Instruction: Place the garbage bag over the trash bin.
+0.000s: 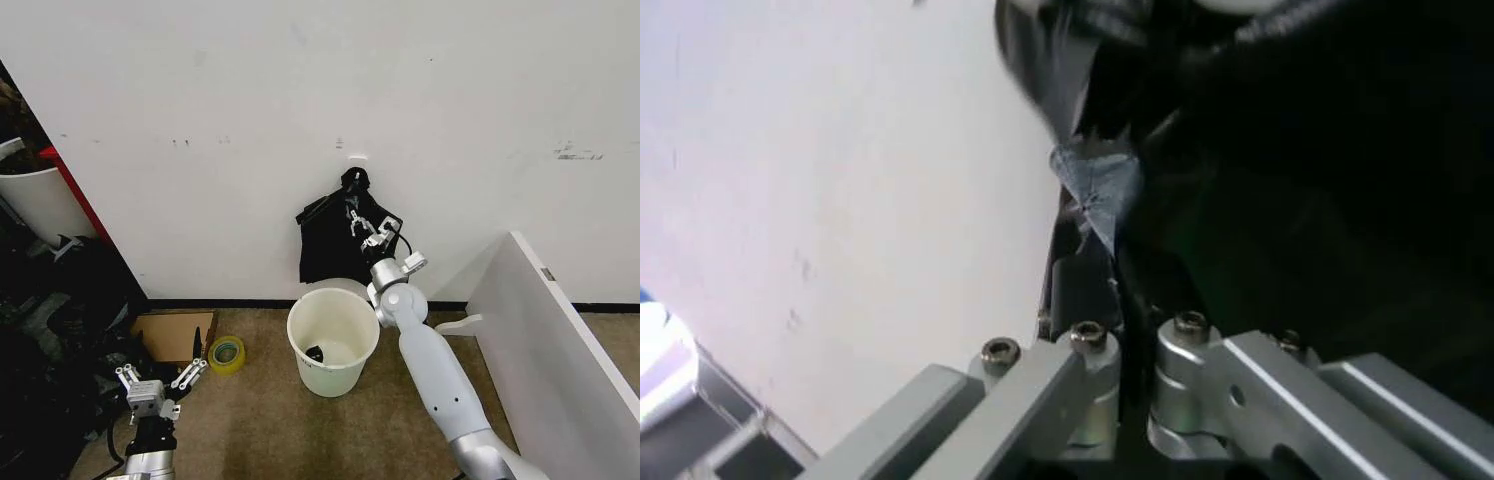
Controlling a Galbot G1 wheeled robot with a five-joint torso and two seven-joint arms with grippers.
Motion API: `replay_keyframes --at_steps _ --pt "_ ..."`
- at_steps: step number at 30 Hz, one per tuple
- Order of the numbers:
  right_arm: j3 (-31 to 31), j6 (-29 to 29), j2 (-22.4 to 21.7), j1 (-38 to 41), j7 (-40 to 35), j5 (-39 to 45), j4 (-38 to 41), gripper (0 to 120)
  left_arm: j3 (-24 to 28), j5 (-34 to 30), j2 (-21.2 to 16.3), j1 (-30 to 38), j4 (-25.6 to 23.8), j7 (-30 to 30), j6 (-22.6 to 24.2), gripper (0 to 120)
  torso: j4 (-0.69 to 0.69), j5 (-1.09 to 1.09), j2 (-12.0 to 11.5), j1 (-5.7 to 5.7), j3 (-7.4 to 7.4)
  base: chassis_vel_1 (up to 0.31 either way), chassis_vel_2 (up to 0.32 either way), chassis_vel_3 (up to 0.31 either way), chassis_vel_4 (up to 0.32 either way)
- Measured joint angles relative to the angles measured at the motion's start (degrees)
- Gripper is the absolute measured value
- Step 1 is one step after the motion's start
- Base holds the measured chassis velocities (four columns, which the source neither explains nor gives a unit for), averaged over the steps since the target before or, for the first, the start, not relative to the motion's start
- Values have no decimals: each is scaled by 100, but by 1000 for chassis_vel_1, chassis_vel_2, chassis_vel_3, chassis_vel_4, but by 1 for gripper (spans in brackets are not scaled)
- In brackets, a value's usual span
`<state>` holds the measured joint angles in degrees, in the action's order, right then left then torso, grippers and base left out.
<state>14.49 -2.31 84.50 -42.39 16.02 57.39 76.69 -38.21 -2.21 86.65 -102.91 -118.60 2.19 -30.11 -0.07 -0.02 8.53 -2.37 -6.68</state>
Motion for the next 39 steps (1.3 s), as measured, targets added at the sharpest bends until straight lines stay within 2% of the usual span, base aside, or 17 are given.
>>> replay_keyframes --at_steps 26,39 --pt "-229 -428 -872 -2454 -49 -1987 2413 0 416 -7 -72 171 161 3 -28 98 -1 0 1 0 1 0 0 0 0" --pt "-90 -908 -906 -3431 120 -3026 2778 0 490 -7 -115 204 198 2 -57 98 0 0 1 0 0 0 0 0 0"
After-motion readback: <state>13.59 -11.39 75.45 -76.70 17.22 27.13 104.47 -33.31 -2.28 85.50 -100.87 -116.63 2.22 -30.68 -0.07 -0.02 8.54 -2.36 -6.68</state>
